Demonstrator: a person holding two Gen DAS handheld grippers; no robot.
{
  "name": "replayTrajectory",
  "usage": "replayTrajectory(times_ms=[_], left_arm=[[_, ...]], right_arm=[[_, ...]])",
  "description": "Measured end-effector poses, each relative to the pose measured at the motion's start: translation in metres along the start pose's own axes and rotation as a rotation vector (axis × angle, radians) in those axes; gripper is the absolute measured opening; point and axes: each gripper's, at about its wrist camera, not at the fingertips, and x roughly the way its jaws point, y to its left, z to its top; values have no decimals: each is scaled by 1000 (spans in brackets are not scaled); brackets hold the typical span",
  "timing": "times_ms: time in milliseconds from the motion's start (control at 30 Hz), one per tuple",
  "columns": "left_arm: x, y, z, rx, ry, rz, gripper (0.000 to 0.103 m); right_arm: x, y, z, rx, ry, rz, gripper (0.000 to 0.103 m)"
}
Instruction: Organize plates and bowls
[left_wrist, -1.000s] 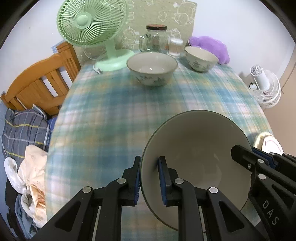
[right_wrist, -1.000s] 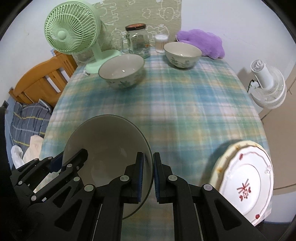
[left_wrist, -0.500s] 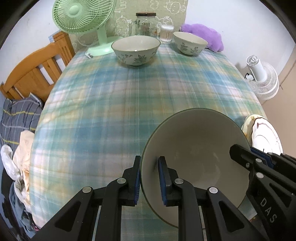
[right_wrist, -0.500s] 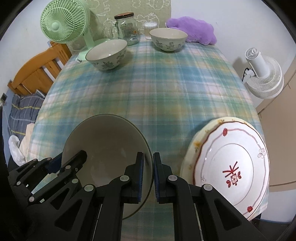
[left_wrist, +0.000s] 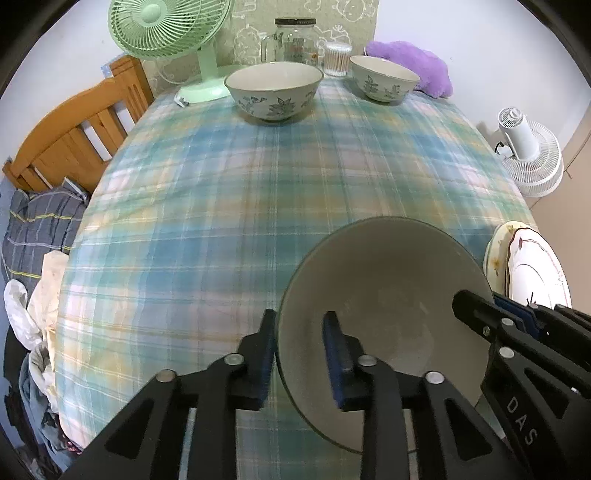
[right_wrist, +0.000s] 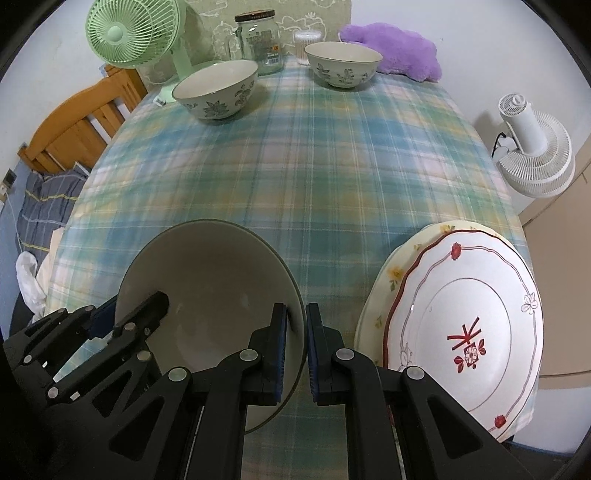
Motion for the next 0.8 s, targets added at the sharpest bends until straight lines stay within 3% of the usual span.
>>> replayTrajectory(times_ms=[133, 367, 467, 633, 800], left_arm=[[0, 2, 0, 11, 3, -21, 42], [-6, 23, 8, 4, 7, -40, 64], [-12, 32, 14, 22, -2, -49, 69], [-24, 46, 28, 53, -42, -73, 86], [-36, 53, 50, 84, -91, -105, 89]], right_arm=[[2, 2, 1, -16, -4, -24, 15], [-3, 2, 3, 23, 2, -64, 51], [-10, 5, 8, 50, -13, -73, 59], [-24, 20, 23, 72, -51, -79, 63], [-31, 37, 42, 95, -87, -69, 65]])
